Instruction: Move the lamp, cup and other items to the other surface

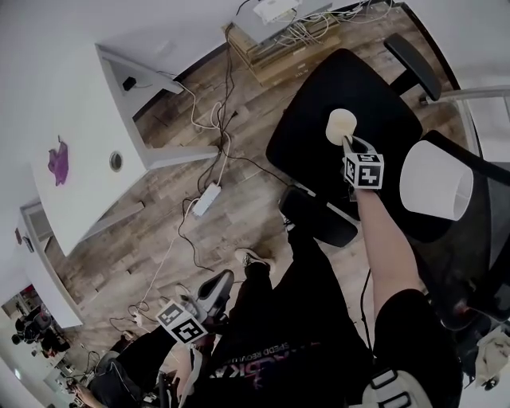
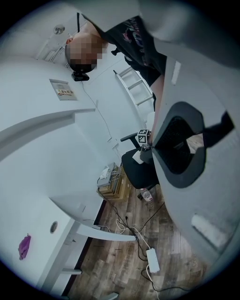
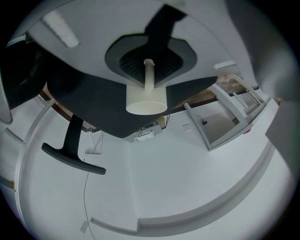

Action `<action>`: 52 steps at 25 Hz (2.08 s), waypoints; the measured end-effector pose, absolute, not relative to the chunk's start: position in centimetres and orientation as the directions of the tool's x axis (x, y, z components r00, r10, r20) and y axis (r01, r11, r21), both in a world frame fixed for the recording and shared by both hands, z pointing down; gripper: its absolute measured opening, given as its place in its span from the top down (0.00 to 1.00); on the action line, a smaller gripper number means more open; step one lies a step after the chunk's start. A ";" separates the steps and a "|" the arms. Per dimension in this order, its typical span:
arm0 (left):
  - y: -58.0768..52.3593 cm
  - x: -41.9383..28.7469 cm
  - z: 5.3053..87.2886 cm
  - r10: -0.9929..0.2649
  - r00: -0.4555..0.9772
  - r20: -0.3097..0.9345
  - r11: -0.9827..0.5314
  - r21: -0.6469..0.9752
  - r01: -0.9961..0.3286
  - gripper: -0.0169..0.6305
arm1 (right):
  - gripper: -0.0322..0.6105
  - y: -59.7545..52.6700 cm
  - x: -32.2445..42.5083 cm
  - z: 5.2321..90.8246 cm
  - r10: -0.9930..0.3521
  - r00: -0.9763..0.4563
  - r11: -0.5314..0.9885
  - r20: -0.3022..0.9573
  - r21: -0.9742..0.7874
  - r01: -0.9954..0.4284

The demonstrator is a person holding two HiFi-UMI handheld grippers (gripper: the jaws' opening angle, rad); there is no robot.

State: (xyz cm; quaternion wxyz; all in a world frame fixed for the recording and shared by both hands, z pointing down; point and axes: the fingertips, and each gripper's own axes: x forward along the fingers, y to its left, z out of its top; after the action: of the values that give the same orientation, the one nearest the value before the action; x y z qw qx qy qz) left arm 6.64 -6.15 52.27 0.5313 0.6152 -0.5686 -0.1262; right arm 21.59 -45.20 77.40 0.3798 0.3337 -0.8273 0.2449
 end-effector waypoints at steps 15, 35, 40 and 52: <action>-5.4 7.5 52.7 -0.845 0.321 0.428 0.204 0.812 -0.547 0.97 | 0.86 -43.5 22.6 78.6 -0.309 -0.464 0.685 0.830 -0.145 -0.714; -5.7 7.8 51.8 -0.878 0.312 0.362 0.140 0.819 -0.556 0.97 | 0.95 -41.3 28.5 76.1 -0.351 -0.433 0.596 0.830 -0.159 -0.787; -5.3 6.9 51.0 -0.896 0.310 0.319 0.104 0.828 -0.551 0.97 | 0.95 -41.9 30.4 70.2 -0.463 -0.423 0.554 0.779 -0.118 -0.824; -1.7 5.6 47.4 -0.929 0.304 0.214 -0.002 0.815 -0.579 0.97 | 0.95 -32.5 21.4 52.9 -0.378 -0.754 0.769 0.538 -0.271 -0.579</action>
State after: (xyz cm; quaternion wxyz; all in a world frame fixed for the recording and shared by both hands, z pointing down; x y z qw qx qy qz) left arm 5.64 -1.71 47.41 0.4368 0.6790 -0.5552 -0.1999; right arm 21.38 -32.47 52.85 0.2330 0.2623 -0.9112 0.2158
